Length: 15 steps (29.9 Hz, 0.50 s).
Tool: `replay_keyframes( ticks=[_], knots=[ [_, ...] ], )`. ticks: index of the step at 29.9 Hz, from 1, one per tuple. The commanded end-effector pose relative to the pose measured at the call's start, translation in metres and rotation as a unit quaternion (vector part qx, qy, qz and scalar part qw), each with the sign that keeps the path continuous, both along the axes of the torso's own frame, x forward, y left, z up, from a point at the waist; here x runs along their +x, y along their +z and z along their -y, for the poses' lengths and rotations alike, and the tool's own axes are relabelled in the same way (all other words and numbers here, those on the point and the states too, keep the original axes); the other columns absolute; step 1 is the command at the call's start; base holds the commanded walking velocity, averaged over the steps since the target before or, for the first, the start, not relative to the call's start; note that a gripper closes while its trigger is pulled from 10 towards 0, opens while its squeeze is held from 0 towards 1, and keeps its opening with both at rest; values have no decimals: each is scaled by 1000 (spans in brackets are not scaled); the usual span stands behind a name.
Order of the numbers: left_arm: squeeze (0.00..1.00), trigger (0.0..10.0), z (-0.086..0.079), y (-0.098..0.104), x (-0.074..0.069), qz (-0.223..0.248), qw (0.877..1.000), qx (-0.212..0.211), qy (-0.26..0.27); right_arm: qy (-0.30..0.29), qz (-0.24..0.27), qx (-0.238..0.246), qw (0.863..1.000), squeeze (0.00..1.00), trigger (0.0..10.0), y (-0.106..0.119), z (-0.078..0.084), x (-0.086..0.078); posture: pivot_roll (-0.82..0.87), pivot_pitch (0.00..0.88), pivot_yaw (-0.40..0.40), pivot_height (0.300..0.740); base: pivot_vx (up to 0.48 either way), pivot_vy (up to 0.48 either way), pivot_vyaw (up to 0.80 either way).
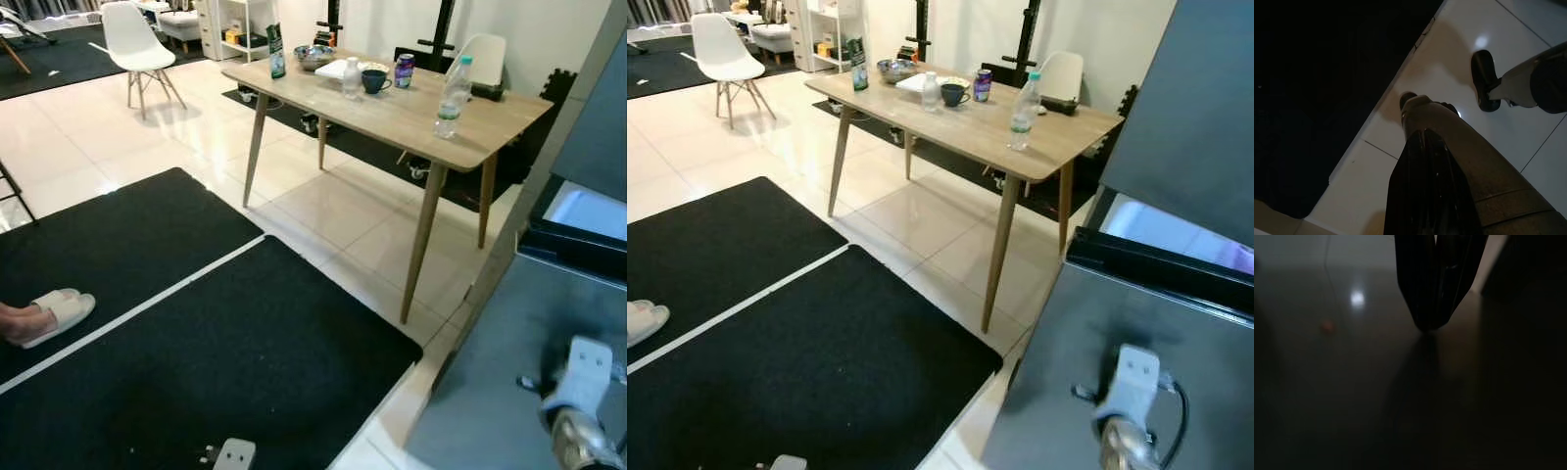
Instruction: Restocking fridge
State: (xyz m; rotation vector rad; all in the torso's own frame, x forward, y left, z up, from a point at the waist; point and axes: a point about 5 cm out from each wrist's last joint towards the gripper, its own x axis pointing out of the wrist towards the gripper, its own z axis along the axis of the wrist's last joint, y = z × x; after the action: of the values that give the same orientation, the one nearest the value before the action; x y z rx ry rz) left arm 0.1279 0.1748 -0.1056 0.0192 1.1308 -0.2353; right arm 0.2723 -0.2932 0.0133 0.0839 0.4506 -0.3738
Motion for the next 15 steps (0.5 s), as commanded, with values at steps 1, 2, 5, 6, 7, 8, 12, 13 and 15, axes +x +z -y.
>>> replay_keyframes(
  ticks=[1, 2, 5, 6, 7, 8, 12, 13, 15],
  knots=[
    [0, 10000, -3, -4, -14, -25, 1000, -1, 1, 11, 51, -34, 998, 0, 10000, 26, 4, 20, -40, 0, -38, 740, 0, 0, 0],
    [0, 10000, -3, -4, -15, -26, 1000, -1, 1, 20, 69, -49, 996, 0, 10000, 38, 2, 31, -35, 0, -41, 740, 0, 0, 0],
    [0, 10000, -4, -5, -17, -28, 1000, -1, 3, 32, 99, -72, 992, 0, 10000, 60, 0, 48, -26, 0, -44, 740, 0, 0, 0],
    [0, 10000, -4, -5, -18, -29, 1000, -1, 3, 36, 114, -82, 989, 0, 10000, 71, -1, 56, -24, 0, -45, 740, 0, 0, 0],
    [0, 10000, -4, -5, -18, -29, 1000, -1, 3, 36, 114, -82, 989, 0, 10000, 71, -1, 56, -24, 0, -45, 740, 0, 0, 0],
    [0, 10000, -5, -6, -22, -33, 999, 0, 5, 41, 146, -108, 982, 0, 10000, 96, -3, 72, -21, 0, -46, 740, 0, 0, 0],
    [0, 10000, -6, -7, -25, -35, 999, 0, 6, 40, 177, -122, 976, 0, 10000, 120, -5, 84, -17, 0, -51, 740, 0, 0, 0],
    [0, 10000, -6, -7, -25, -35, 999, 0, 6, 40, 177, -122, 976, 0, 10000, 120, -5, 84, -17, 0, -51, 740, 0, 0, 0],
    [0, 10000, -5, -7, -26, -36, 999, -1, 8, 39, 184, -127, 974, 0, 10000, 122, -8, 86, -12, 0, -54, 740, 0, 0, 0]
  ],
)
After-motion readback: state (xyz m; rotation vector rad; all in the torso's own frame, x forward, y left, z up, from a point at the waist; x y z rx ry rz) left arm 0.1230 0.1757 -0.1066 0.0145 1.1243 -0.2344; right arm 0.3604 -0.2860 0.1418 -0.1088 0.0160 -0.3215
